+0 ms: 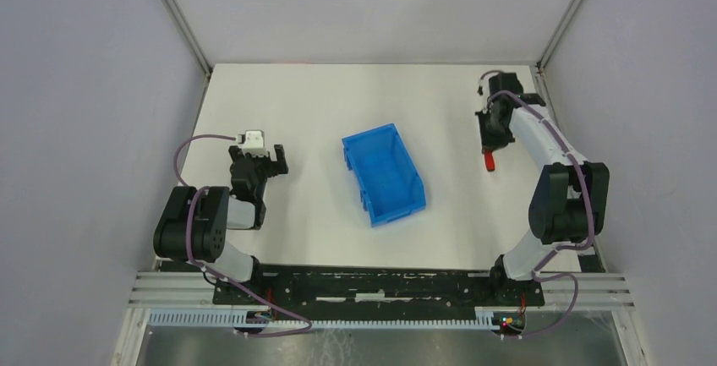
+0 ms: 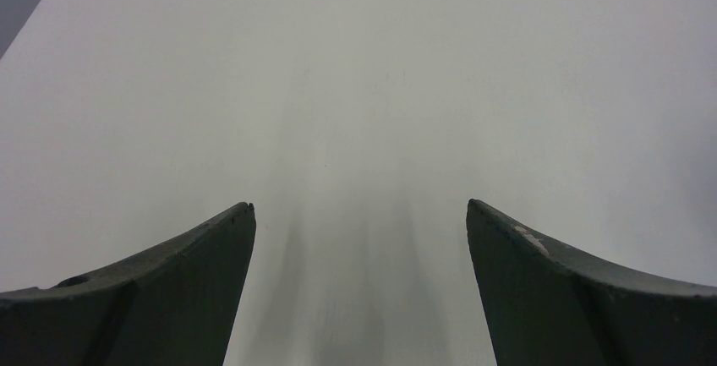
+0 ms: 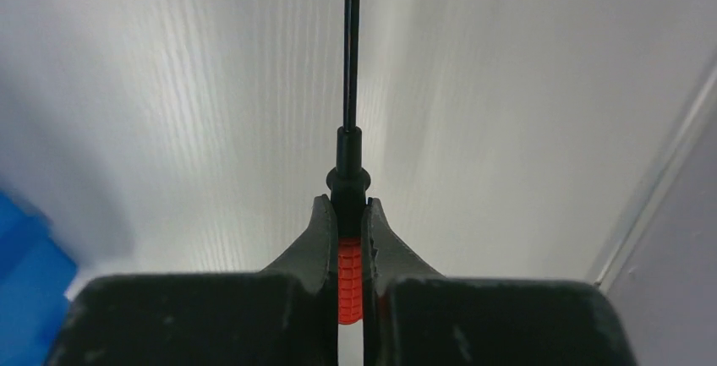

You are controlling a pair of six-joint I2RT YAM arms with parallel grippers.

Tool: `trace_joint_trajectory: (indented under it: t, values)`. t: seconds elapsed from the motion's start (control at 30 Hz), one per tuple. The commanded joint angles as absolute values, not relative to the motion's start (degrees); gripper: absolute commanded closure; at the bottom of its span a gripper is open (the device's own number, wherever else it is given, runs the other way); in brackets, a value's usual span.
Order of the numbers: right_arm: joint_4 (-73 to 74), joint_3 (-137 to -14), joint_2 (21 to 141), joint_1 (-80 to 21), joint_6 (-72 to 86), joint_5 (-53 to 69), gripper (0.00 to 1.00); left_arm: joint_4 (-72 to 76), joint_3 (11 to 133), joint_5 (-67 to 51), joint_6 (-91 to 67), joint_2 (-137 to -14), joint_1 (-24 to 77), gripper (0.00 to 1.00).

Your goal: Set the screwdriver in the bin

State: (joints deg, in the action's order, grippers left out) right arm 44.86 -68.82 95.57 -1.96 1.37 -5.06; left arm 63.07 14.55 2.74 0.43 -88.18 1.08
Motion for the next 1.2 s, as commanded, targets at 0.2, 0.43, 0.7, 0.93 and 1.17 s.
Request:
trace_joint_trajectory:
  t: [0.2,0.43,0.7,0.93,1.17]
  values:
    - [59.19,-90.54,92.72,-1.54,2.45,-5.84,1.00,65.30,14.77,2.91,-1.41,-87.54,1.14,0.00]
    - [46.55,-87.93,88.32,-21.78,11.18,1.57,1.00,65.30,14.77,2.99,-1.41,-87.56,1.13,0.00]
    - [41.95,-85.45,93.12,-38.87,10.90,-2.18,1.00,65.30,14.77,2.99,-1.40,-87.54,1.14,0.00]
    - [35.95,-77.07,98.96,-43.04,10.98,-2.92,1.00,65.30,14.77,2.98,-1.40,-87.54,1.14,0.00]
    - [29.87,-71.59,103.93,-44.70,13.46,-7.69,1.00,65.30,14.77,2.92,-1.41,-87.54,1.14,0.00]
